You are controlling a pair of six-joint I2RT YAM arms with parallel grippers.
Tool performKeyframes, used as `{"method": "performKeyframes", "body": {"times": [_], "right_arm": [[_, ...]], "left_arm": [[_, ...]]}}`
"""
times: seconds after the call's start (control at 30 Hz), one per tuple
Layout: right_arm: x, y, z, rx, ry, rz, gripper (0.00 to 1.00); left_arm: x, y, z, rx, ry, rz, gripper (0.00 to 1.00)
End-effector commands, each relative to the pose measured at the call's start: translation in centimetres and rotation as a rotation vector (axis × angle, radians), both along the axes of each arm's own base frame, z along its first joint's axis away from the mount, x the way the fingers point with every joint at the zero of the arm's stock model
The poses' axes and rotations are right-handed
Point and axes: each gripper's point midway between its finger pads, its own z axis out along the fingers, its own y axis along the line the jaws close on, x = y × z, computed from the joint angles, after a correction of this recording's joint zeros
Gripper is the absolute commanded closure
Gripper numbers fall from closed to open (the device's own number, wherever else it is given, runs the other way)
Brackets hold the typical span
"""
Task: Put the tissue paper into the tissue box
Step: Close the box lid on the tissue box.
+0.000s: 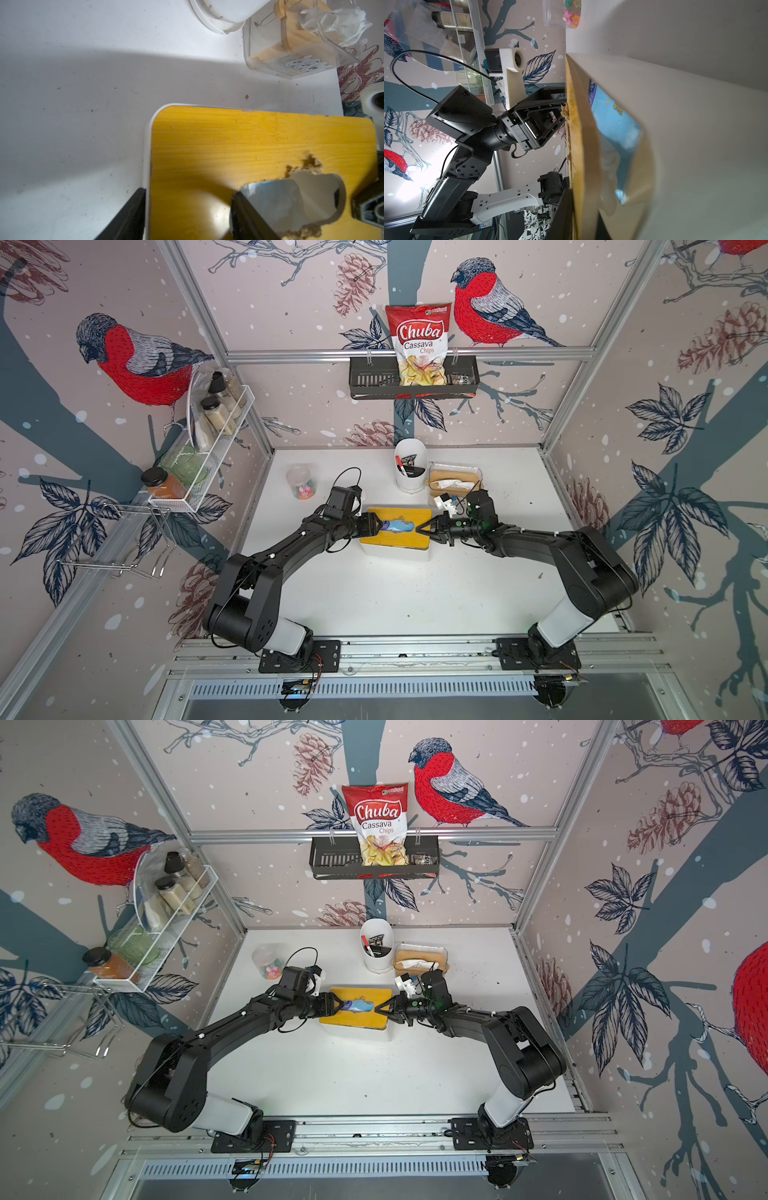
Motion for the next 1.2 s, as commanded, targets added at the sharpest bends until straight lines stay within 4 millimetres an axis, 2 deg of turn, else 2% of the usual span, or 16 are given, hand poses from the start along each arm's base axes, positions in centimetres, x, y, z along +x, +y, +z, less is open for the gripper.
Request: {"method": "performKeyframes", "body": {"times": [0.0,0.37,0.63,0.83,1.03,1.17], "right_arm": [[0.0,-1.0,-2.2,-0.094,0.005,-0.021,0.8],[-0.8,-3.2,-3.2,-0.177,0.003,-0.008,0.68],[-1.0,-5.9,-3.5,-0.297,-0.038,-0.025,0.66],[-0.8,-5.3,-4.1,-0.348,-0.061,-0.016,0.65],[-0.5,-4.1,-3.6,-0.326,-0.077,0.005,0.65],[-0.5,-4.7,-3.6,-0.348,-0.088,-0.005,0.64]], "left_arm": [[-1.1,0.0,-0.6,0.036,0.033,-0.039,0.39],[-1.1,1.1,-1.3,0.144,0.024,-0.015,0.41],[-1.3,0.7,-1.0,0.137,0.023,-0.025,0.41],[-1.3,0.3,-0.7,0.12,0.015,-0.032,0.41],[-1.3,-0.1,-0.4,0.109,0.009,-0.04,0.41],[-1.4,-0.1,-0.2,0.107,0.003,-0.035,0.4]]}}
